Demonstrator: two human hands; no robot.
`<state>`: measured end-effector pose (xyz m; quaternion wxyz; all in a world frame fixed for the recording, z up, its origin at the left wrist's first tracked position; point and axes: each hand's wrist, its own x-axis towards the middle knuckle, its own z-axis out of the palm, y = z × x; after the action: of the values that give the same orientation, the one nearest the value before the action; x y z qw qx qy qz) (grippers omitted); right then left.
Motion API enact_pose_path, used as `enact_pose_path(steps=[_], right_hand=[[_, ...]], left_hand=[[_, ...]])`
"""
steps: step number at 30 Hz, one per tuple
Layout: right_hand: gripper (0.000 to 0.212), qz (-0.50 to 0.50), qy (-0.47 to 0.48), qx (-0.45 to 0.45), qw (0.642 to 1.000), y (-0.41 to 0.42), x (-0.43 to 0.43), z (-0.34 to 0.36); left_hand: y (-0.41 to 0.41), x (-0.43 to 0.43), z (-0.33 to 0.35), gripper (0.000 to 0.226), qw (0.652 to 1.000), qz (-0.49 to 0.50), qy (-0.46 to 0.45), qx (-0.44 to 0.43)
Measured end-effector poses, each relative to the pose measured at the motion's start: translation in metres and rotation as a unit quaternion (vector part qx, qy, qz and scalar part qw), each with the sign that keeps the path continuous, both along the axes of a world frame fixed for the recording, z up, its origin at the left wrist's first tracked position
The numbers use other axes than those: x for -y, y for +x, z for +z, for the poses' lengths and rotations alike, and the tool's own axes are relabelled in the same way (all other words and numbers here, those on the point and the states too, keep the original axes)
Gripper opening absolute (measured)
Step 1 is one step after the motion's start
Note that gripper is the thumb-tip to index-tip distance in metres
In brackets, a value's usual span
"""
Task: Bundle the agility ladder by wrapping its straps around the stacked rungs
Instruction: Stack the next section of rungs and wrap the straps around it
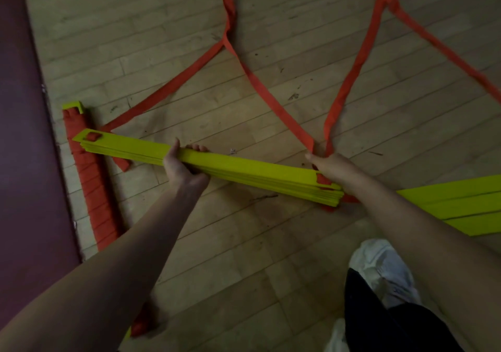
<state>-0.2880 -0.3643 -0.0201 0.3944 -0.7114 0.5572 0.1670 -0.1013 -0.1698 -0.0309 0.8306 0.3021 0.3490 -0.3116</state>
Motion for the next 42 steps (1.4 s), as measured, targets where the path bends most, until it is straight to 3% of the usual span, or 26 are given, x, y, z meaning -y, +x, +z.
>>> enact_pose_path(steps=[4, 7, 11, 15, 19, 28, 32, 35, 38, 40, 42], right_hand=[[0.02, 0.034, 0.007, 0.141, 0.989, 0.002, -0.01, 0.002], [0.02, -0.012, 0.007, 0.203, 0.979, 0.005, -0.01, 0.003], [0.029, -0.144, 0.051, 0.284, 0.947, 0.007, -0.01, 0.002], [0.027, -0.121, 0.071, 0.265, 0.954, 0.005, -0.011, 0.003], [0.019, -0.066, 0.156, 0.216, 0.962, 0.004, -0.017, 0.005], [0.01, -0.134, 0.229, 0.292, 0.919, 0.038, -0.016, 0.025], [0.012, -0.091, 0.198, 0.246, 0.945, 0.047, -0.02, 0.021], [0.021, -0.044, 0.096, 0.205, 0.973, 0.051, -0.02, 0.014], [0.012, -0.012, 0.039, 0.174, 0.984, 0.052, -0.012, 0.011], [0.004, -0.086, 0.123, 0.186, 0.971, 0.051, -0.008, 0.013], [0.016, -0.194, 0.245, 0.244, 0.918, 0.052, -0.006, 0.018]], left_hand=[[-0.001, -0.003, -0.004, 0.032, 0.999, -0.016, 0.037, -0.016], [0.001, -0.008, -0.009, 0.031, 0.998, -0.039, 0.042, -0.017], [0.008, -0.011, -0.011, 0.033, 0.999, -0.032, 0.014, -0.021], [0.012, -0.011, -0.013, 0.026, 0.998, -0.054, 0.01, -0.02], [0.007, -0.007, -0.003, 0.036, 0.996, -0.087, 0.01, 0.002], [0.0, -0.002, -0.003, 0.034, 0.956, -0.274, 0.094, 0.054], [-0.016, -0.003, -0.008, 0.033, 0.929, -0.351, 0.112, 0.041], [-0.025, -0.004, -0.011, 0.033, 0.911, -0.391, 0.123, 0.044], [-0.026, -0.007, -0.012, 0.037, 0.902, -0.406, 0.133, 0.062], [-0.022, -0.008, -0.011, 0.051, 0.903, -0.4, 0.141, 0.07], [-0.019, -0.009, -0.008, 0.067, 0.902, -0.4, 0.145, 0.075]])
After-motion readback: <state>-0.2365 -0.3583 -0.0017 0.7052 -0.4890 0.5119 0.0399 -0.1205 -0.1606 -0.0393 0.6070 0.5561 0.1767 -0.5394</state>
